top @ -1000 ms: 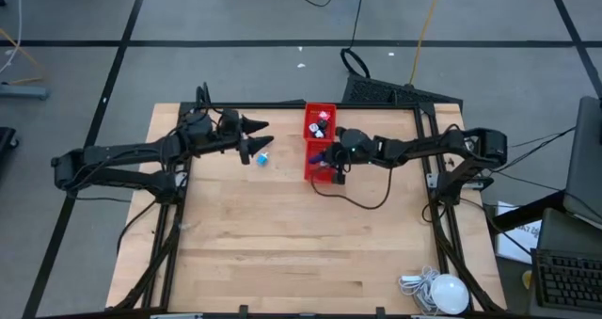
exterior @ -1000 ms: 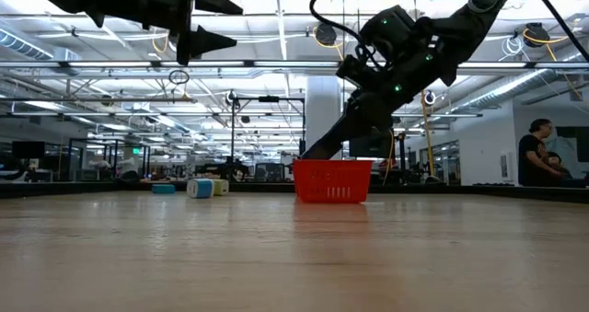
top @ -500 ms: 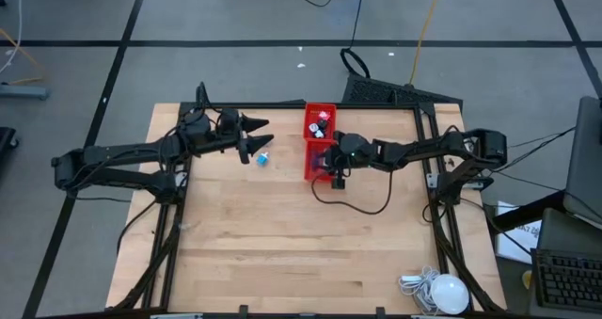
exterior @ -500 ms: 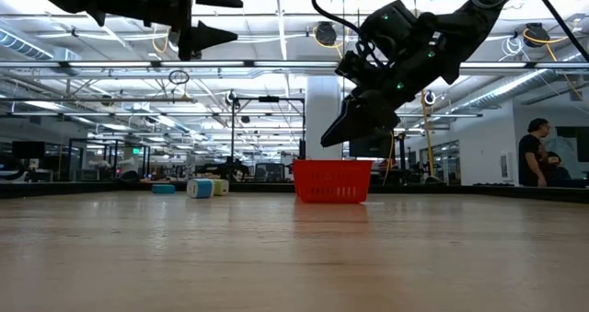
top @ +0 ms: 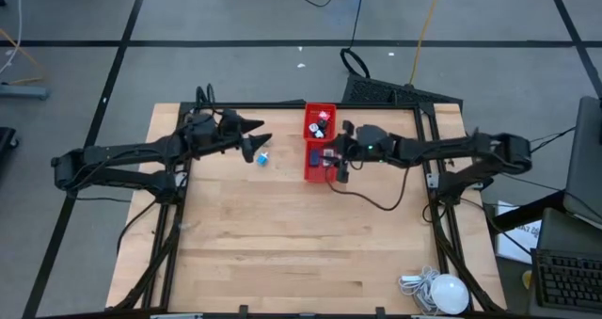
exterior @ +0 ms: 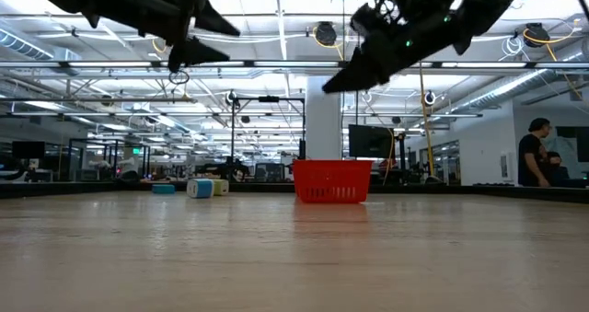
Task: Pick & Place Office items
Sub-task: Put the light blue digital clock into the bottom red basket
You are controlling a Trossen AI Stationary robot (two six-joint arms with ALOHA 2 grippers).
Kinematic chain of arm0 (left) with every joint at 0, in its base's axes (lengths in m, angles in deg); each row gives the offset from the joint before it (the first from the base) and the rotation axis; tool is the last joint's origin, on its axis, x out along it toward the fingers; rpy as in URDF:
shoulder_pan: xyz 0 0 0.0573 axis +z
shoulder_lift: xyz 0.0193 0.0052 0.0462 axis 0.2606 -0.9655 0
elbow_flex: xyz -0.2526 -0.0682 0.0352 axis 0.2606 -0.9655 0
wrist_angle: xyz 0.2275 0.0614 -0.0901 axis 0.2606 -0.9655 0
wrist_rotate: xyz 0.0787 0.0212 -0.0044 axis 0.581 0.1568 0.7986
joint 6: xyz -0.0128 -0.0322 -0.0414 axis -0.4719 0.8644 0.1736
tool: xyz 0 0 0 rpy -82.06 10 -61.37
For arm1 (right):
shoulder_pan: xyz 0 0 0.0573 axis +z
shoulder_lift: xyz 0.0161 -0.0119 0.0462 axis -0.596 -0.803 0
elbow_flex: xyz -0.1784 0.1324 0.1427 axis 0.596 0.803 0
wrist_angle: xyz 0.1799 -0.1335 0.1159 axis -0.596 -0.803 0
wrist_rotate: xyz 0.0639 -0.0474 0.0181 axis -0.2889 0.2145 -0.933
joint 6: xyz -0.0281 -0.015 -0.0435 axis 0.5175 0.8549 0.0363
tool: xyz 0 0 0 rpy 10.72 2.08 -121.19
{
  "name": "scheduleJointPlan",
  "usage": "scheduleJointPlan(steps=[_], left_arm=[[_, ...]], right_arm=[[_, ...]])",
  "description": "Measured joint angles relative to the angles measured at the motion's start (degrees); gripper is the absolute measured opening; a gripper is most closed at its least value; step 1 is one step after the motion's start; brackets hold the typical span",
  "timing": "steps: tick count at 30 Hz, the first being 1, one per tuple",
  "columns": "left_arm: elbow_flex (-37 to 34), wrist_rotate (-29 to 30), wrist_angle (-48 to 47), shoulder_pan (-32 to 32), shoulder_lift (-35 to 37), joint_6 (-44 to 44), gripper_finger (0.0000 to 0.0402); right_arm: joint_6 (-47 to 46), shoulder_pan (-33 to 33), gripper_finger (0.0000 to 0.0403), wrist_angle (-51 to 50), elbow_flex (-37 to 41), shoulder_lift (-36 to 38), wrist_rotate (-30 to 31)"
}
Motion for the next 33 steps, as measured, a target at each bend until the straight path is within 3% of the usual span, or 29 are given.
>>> scheduleJointPlan(steps=[4,7,9,14,19,23,33], left_arm=[[0.0,11.9,-7.8,0.0,0.0,0.6,0.0285],[0.0,24.0,-16.0,0.9,-1.4,10.0,0.028],[-0.1,27.9,-22.5,2.5,-2.4,15.9,0.0276],[-0.1,26.6,-30.0,8.8,-7.9,21.4,0.0275],[0.0,19.6,-28.7,17.8,-15.4,21.1,0.0271],[0.0,17.8,-26.7,23.4,-20.9,20.5,0.0262],[0.0,15.2,-12.3,25.8,-31.7,19.9,0.0237]], right_arm=[[-2.8,0.0,0.0146,0.1,0.7,4.1,0.0],[-3.0,0.0,0.0153,0.0,2.1,6.2,0.0],[-2.4,0.0,0.0161,0.4,3.0,6.9,0.0],[-2.1,0.0,0.0186,3.3,5.0,8.1,0.0],[-1.3,0.0,0.0213,6.5,5.1,8.2,0.0],[-0.1,0.0,0.0228,7.8,5.1,8.2,0.0],[1.1,0.0,0.0232,7.4,5.1,8.2,0.0]])
